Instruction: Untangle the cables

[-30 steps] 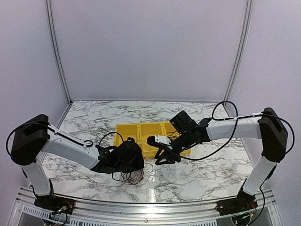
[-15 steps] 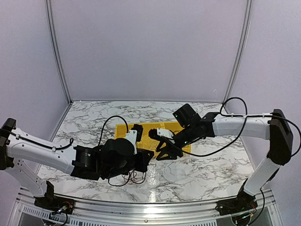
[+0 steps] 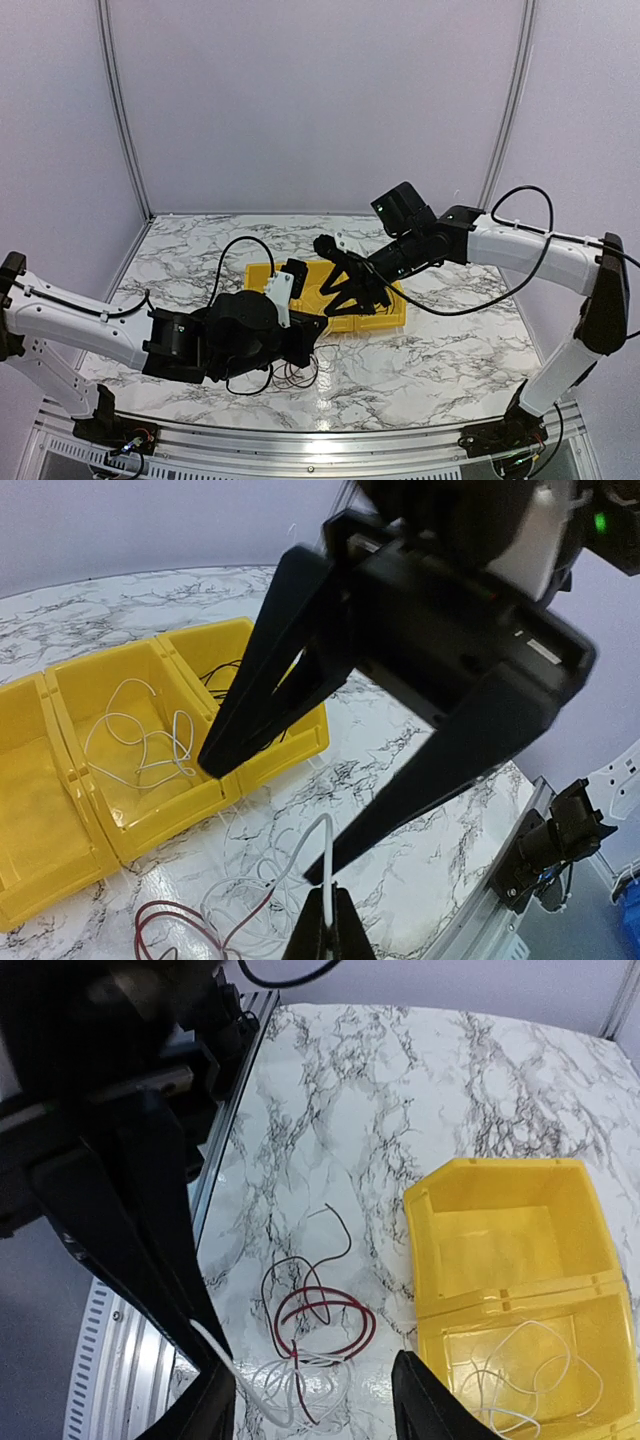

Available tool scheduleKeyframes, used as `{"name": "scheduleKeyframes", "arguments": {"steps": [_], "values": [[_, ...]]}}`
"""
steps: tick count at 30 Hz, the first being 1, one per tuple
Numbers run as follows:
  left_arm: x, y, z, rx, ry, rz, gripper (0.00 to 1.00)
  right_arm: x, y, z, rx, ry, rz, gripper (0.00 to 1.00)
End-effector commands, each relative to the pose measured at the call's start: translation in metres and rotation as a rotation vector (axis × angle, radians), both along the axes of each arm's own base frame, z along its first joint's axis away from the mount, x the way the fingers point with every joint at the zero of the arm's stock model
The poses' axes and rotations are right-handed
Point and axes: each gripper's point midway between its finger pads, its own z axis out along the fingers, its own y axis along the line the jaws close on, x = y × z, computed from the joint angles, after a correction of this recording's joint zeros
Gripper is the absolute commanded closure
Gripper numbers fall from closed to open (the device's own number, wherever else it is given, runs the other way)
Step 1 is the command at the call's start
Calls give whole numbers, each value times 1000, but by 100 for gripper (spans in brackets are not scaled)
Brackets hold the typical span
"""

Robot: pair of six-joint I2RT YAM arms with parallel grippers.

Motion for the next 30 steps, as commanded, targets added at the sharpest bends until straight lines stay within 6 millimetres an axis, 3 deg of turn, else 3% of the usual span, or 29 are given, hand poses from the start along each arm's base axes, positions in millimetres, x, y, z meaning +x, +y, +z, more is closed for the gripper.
{"name": "scheduleKeyframes", "arguments": {"steps": [1, 5, 9, 10, 13, 15, 20, 25, 27, 30], "values": [[-6, 0, 16, -33, -37, -23, 100, -8, 2, -17, -37, 57, 35, 52], [-5, 3, 15, -32, -42, -12, 100, -15, 3, -23, -30, 88, 62, 64], [-2, 10, 13, -27, -53, 16, 100, -15, 3, -27, -39, 97, 62, 95], [0, 13, 10, -21, -56, 31, 90, -14, 3, -26, -42, 92, 60, 100], [6, 24, 0, -22, -66, 87, 57, -11, 3, -9, -27, 62, 52, 100], [8, 27, -13, -19, -83, 103, 49, -12, 4, 8, -1, 56, 52, 100], [13, 16, -41, 43, -137, 95, 46, -18, 8, 44, 73, 92, 58, 100], [26, 2, -44, 20, -216, 150, 41, -21, 9, 51, 76, 129, 64, 100], [30, -10, -49, 3, -246, 142, 43, -22, 9, 58, 78, 133, 72, 100], [34, -26, -63, 5, -248, 131, 57, -24, 7, 75, 96, 114, 82, 100]]}}
